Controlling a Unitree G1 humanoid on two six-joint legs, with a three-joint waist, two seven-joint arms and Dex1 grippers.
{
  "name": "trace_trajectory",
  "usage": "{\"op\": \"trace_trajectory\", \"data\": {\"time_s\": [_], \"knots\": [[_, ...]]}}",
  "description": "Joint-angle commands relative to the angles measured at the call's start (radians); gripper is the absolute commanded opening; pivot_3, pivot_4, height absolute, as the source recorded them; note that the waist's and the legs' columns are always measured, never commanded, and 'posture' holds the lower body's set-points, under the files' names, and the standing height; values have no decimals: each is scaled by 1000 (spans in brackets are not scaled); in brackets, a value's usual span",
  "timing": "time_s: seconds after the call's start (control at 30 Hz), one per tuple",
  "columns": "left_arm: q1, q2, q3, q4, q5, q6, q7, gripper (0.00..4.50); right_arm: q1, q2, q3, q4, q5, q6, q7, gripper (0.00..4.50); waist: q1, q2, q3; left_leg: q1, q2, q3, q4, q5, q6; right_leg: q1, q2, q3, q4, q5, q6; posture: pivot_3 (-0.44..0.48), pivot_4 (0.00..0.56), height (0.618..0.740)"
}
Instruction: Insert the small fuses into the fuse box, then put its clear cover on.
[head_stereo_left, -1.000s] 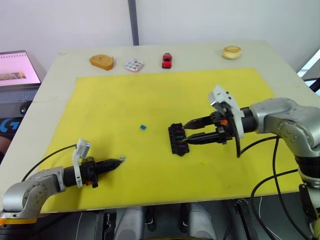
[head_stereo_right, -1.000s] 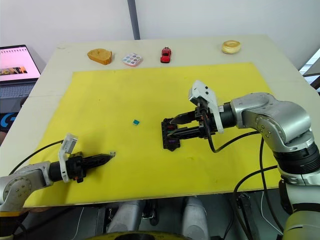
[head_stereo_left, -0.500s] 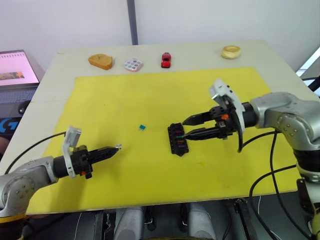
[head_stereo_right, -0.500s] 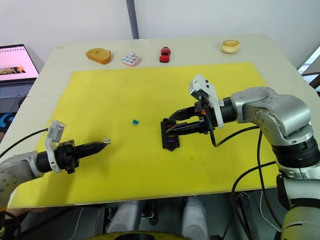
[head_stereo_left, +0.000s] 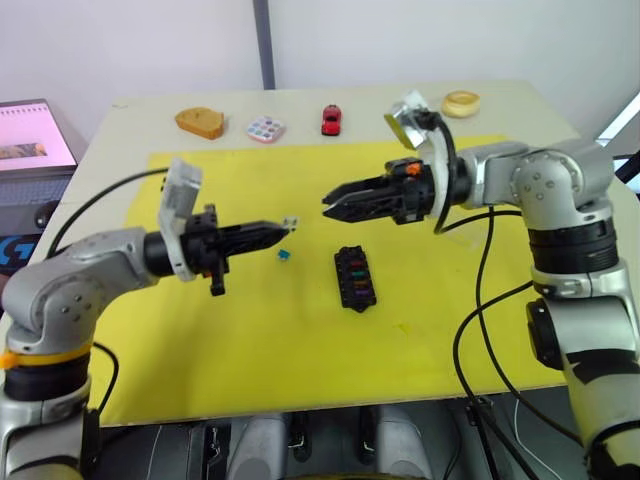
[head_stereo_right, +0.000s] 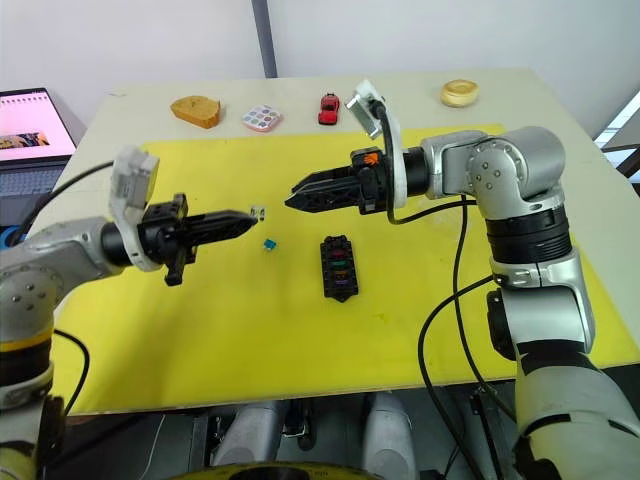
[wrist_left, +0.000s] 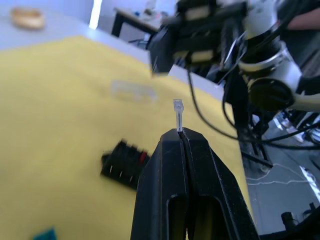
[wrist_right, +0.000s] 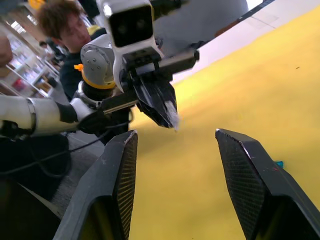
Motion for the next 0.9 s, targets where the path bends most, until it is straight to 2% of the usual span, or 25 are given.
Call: {"op": "trace_trajectory", "data": {"time_s": [0.03, 0.1, 0.9], "knots": [[-44, -10, -17, -8, 0, -24, -17, 0, -41, -4, -14, -27, 12, -12, 40, 2079, -3, 0, 0, 0, 0, 0, 0, 0, 0, 0, 0, 0, 0, 0, 0, 0, 150, 740], [-64, -17, -26, -8, 0, -30, -25, 0, -35, -9, -3, -46, -3, -30, 51, 1271, -5, 0, 0, 0, 1, 0, 0, 0, 1, 0, 1, 0, 0, 0, 0, 0, 150, 740], [-102, -35, -51, 19, 20, -39, -55, 0, -22, 5, -48, -86, 19, -8, 22, 1271, -6, 0, 0, 0, 1, 0, 1, 1, 1, 1, 1, 0, 1, 0, 1, 0, 150, 740]]}}
